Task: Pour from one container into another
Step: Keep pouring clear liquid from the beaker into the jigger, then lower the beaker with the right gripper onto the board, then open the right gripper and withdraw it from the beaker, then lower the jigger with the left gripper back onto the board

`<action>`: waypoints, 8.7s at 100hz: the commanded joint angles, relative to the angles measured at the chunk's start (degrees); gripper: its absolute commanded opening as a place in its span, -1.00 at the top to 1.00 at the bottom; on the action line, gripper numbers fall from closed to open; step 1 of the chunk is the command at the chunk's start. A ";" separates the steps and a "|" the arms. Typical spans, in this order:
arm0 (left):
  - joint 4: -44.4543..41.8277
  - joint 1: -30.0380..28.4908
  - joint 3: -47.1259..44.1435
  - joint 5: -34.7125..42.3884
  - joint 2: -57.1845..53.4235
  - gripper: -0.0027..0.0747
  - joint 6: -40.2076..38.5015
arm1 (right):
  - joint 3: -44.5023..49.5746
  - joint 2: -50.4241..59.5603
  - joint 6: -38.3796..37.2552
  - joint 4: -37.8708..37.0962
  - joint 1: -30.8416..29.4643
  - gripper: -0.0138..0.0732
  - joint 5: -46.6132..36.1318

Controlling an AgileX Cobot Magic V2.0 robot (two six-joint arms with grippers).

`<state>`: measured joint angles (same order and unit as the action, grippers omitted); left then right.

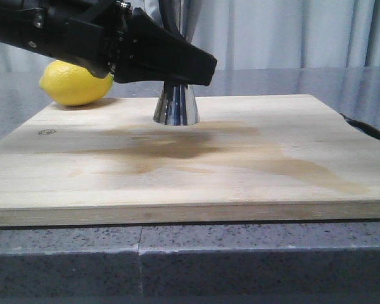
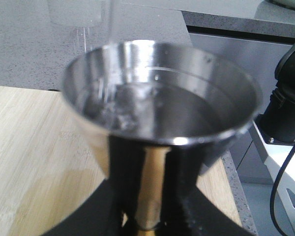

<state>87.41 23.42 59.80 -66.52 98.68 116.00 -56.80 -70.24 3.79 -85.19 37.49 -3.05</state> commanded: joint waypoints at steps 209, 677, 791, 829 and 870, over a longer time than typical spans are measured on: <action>4.45 0.55 1.62 -5.47 -2.85 0.98 -0.35 | 16.26 -18.01 -34.87 35.59 -28.97 0.20 -38.19; 3.34 -4.81 1.62 -6.09 -2.85 0.98 0.86 | 18.82 10.80 -31.04 39.48 -28.97 -0.63 -30.08; 18.58 -10.45 -8.59 -6.09 -2.75 0.98 17.01 | 20.03 26.06 -31.04 39.34 -28.97 -0.63 -12.96; 18.58 -10.45 -9.27 -6.09 -2.52 0.98 19.54 | 20.03 26.06 -31.04 39.34 -28.97 -0.63 -13.40; 18.58 -10.45 -9.27 -6.09 -0.32 0.98 19.81 | 20.03 26.06 -31.04 39.34 -28.97 -0.63 -15.14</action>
<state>101.04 13.09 49.52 -66.06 99.62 135.55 -35.20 -44.66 -27.28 -46.80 8.87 -14.72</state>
